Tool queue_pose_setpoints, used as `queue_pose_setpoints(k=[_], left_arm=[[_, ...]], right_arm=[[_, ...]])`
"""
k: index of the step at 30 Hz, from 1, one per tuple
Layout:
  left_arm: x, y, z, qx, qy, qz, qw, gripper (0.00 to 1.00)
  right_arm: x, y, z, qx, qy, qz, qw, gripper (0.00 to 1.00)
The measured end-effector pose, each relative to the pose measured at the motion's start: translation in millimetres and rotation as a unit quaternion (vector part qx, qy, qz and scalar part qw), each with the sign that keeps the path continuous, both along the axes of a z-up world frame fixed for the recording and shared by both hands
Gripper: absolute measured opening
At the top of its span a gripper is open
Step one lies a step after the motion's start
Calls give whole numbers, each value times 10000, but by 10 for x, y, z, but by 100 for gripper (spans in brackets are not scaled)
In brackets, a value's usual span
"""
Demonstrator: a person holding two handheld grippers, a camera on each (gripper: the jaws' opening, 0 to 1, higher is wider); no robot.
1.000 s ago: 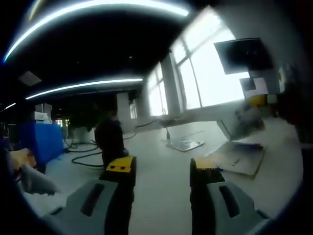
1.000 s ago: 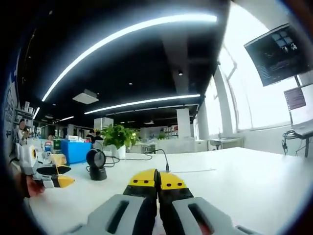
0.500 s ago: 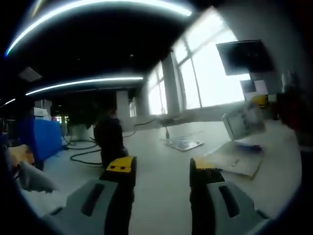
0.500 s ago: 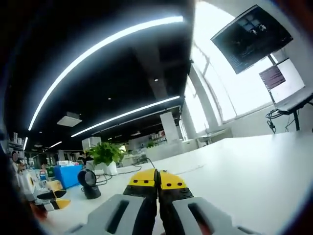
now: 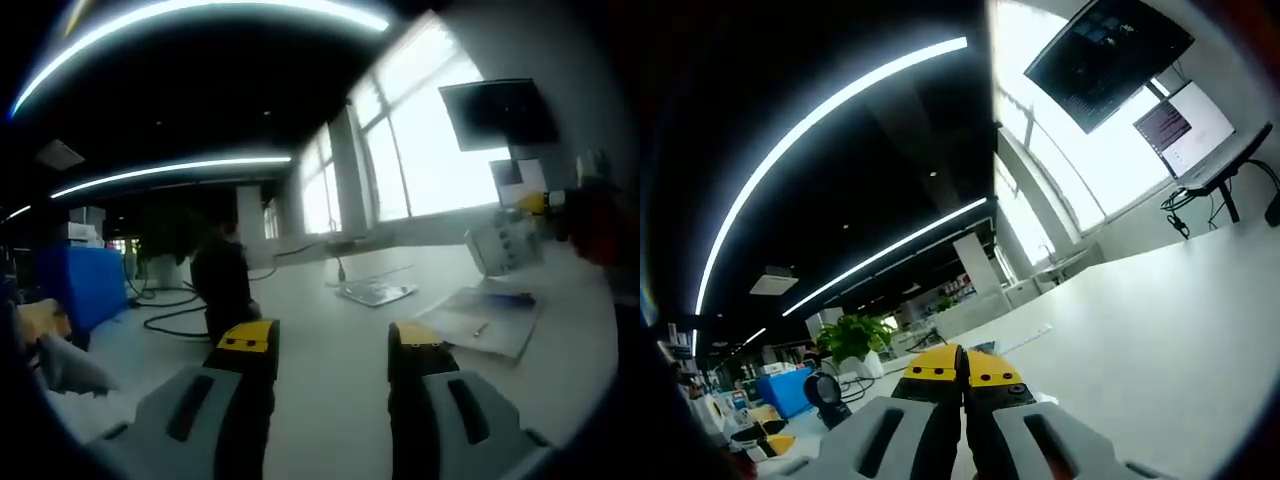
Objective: Clip sheet goods on table flip sheet goods clip sheet goods scan sheet goods put sheet goods back to table
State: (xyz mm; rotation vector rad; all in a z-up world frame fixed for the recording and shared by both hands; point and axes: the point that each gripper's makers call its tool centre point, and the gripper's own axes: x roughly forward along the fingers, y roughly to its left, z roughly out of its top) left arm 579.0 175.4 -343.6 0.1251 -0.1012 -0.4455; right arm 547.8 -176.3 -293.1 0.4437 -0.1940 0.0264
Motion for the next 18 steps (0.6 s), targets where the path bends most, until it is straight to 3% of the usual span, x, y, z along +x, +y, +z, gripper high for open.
queue_pose_setpoints(k=[8,18], left_arm=[[-6,6,12,1,-35,7,10000,36],[-12,-12,1,83,-41,3,10000,36]], right_arm=[[-25,36,3,-73,0,14,10000,0],[-31,16,9,93,-3,13,10000,0]])
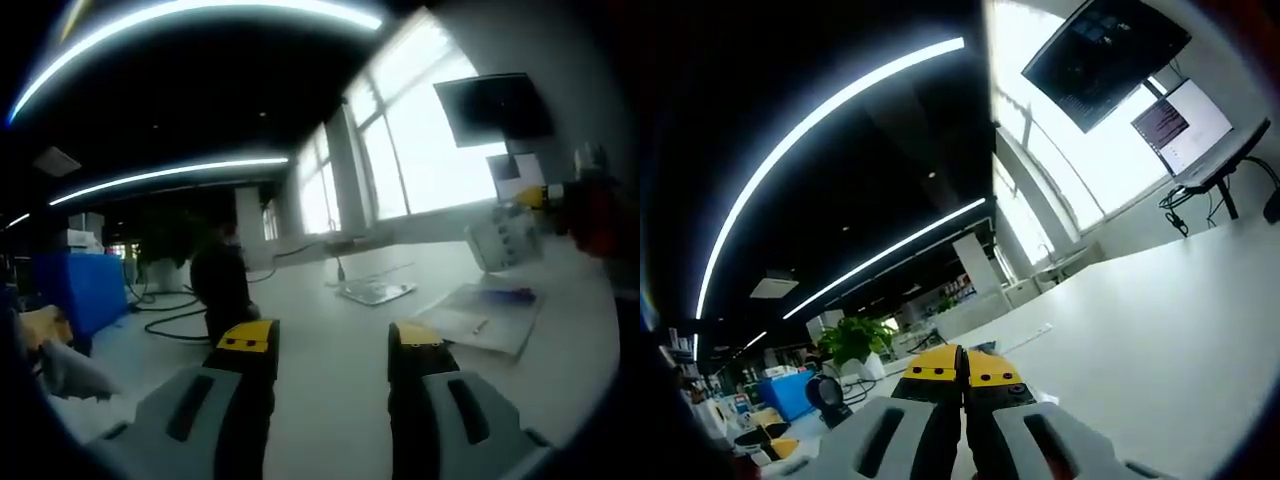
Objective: Clip sheet goods on table flip sheet goods clip sheet goods scan sheet goods put sheet goods back to table
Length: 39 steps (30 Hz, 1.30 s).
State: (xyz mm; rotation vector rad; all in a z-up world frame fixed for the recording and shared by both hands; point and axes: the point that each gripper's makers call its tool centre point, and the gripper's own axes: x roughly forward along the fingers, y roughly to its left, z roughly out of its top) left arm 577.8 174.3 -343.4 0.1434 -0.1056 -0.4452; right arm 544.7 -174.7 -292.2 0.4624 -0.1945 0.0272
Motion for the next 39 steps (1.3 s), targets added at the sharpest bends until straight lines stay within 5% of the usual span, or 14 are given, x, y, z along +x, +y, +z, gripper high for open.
queue_pose_setpoints(k=[19,24,28,30,34,36,39], left_arm=[[-8,-7,11,45,-44,8,10000,37],[-6,2,14,38,-48,31,10000,37],[-5,10,21,36,-67,51,10000,37],[0,9,15,39,-54,52,10000,37],[0,-3,5,98,-53,43,9999,37],[2,1,6,88,-50,48,9999,37],[2,2,7,84,-51,54,9999,37]], right_arm=[[-72,-135,-48,792,-101,-49,9968,0],[-84,-399,-162,1738,-80,-103,9847,0],[-92,-528,-335,2047,31,-217,9786,0],[-124,-585,-334,2451,-147,-242,9691,0],[-155,-601,-361,2455,-119,-253,9690,0],[-162,-642,-380,2742,-145,-295,9611,0],[-173,-676,-399,2782,-122,-370,9597,0]])
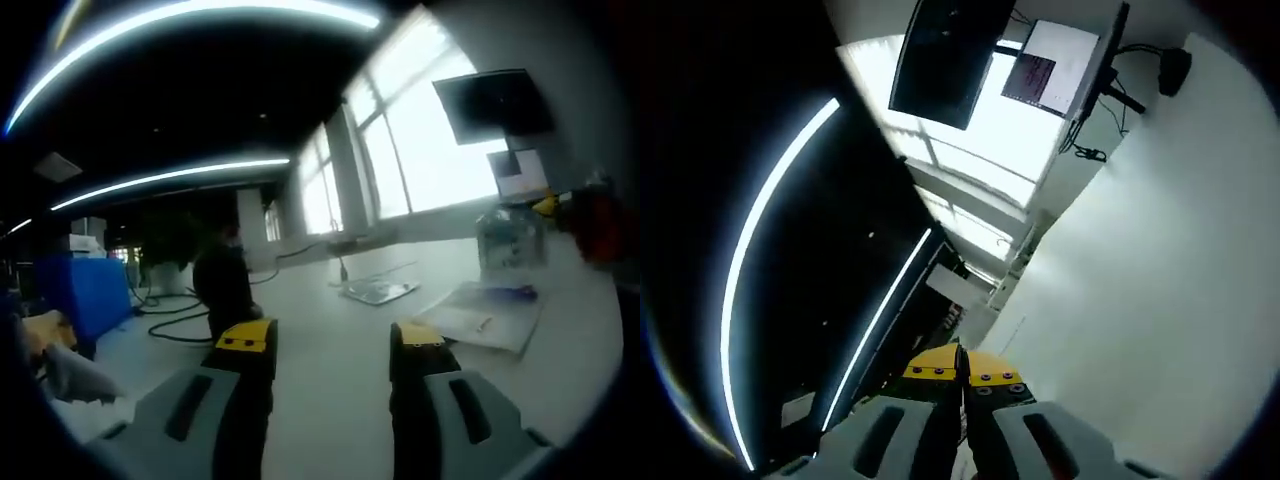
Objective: Clip sheet goods on table flip sheet goods clip sheet goods scan sheet goods put sheet goods back to table
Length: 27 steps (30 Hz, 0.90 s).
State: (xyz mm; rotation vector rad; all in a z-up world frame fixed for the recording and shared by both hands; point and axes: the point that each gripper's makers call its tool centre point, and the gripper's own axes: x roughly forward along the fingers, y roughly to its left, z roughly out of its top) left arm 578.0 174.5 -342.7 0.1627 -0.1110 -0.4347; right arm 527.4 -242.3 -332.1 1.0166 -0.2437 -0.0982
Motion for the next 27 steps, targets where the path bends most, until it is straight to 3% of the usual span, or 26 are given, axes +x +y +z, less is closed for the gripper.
queue_pose_setpoints(k=[3,13,23,27], left_arm=[[-1,-2,1,13,-7,-4,10000,37],[3,11,13,-20,-29,7,10000,37],[9,18,13,-15,-36,10,10000,37],[1,2,12,34,-50,-1,10000,37]], right_arm=[[-9,-74,-33,189,-20,-47,9998,0],[-48,-175,-68,78,113,-225,9997,0],[8,-343,-282,398,373,-420,9976,0],[-7,-282,-382,541,494,-517,9960,0]])
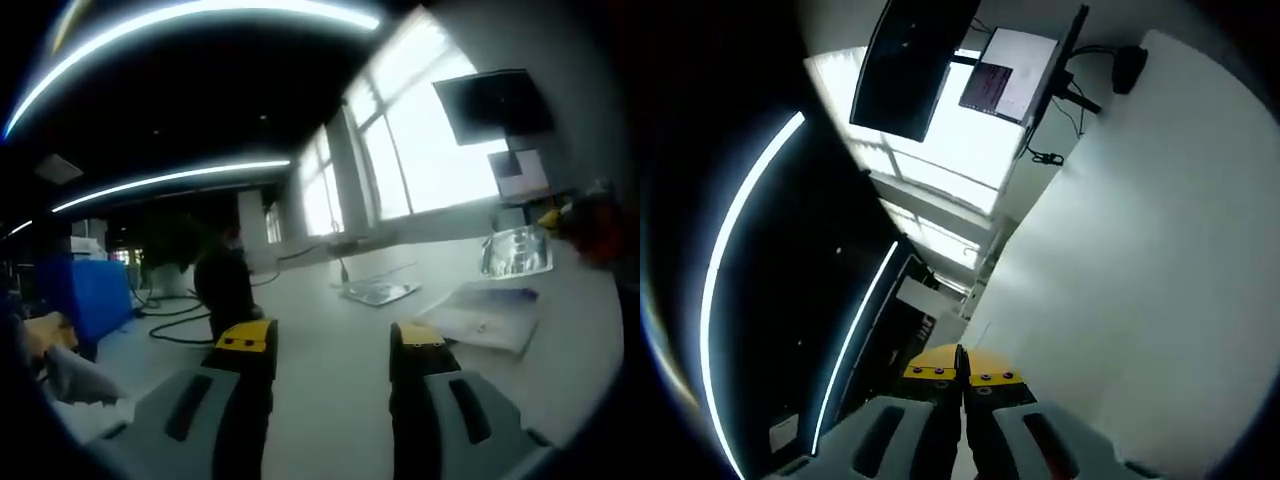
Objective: Clip sheet goods on table flip sheet goods clip sheet goods scan sheet goods put sheet goods back to table
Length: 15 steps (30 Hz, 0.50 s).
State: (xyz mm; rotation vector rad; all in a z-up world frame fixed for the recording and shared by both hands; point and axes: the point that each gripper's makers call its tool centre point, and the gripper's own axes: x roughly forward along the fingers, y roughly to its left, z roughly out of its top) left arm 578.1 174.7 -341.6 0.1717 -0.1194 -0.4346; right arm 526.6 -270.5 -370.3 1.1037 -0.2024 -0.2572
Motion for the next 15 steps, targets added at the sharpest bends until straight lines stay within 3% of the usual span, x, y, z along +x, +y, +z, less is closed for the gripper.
queue_pose_setpoints(k=[4,11,15], left_arm=[[1,-1,0,5,-2,-2,10000,37],[4,3,-1,-18,6,-2,10000,37],[1,-4,2,-15,-5,-17,10000,37]], right_arm=[[-6,-7,-79,274,126,-228,9993,0],[14,48,-162,471,270,-258,9982,0],[-47,12,-114,236,262,-461,9983,0]])
